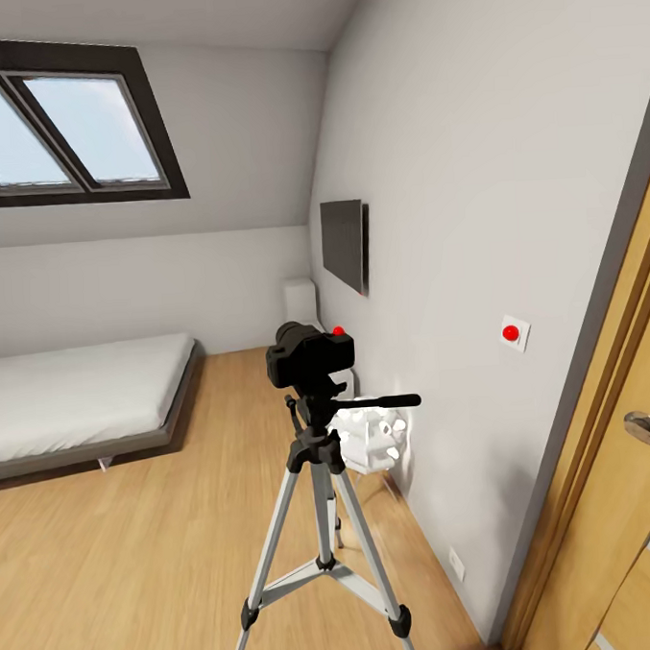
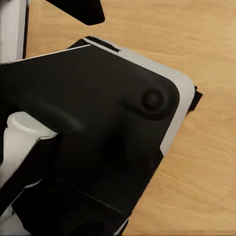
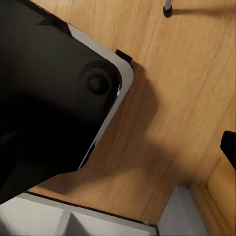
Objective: Attach the digital camera to the camera tripod in the bedroom.
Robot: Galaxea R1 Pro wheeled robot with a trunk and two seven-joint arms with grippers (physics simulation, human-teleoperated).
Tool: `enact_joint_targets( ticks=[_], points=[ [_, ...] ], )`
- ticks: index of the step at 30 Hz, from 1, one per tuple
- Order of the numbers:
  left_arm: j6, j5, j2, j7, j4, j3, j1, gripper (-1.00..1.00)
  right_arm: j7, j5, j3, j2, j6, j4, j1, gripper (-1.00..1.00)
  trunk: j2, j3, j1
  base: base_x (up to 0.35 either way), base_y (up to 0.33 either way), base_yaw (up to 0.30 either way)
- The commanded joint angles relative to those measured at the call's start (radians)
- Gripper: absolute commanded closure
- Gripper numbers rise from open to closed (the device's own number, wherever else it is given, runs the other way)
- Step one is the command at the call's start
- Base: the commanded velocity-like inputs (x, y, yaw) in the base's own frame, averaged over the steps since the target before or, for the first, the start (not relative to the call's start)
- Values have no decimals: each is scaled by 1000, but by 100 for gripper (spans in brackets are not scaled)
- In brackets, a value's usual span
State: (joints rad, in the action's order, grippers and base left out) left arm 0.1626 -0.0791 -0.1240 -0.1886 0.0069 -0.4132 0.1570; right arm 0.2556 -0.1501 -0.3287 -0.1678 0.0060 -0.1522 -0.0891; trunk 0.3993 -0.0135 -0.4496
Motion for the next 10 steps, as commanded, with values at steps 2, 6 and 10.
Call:
enact_joint_targets(
  ticks=[2, 6, 10],
  points=[
    [5, -8, 11, -2, 1, -1, -3, -100, 4, -11, 4, 16, 0, 4, 0, -100, 1, 0, 0, 0, 0, 0],
    [5, -8, 23, -2, 1, -1, -7, -100, 4, -11, 4, 41, -1, 9, 0, -100, 1, 0, 0, 0, 0, 0],
    [5, -7, 26, -2, 0, 0, -9, -100, 4, -11, 4, 53, -1, 11, 0, -100, 1, 0, 0, 0, 0, 0]
  ],
)
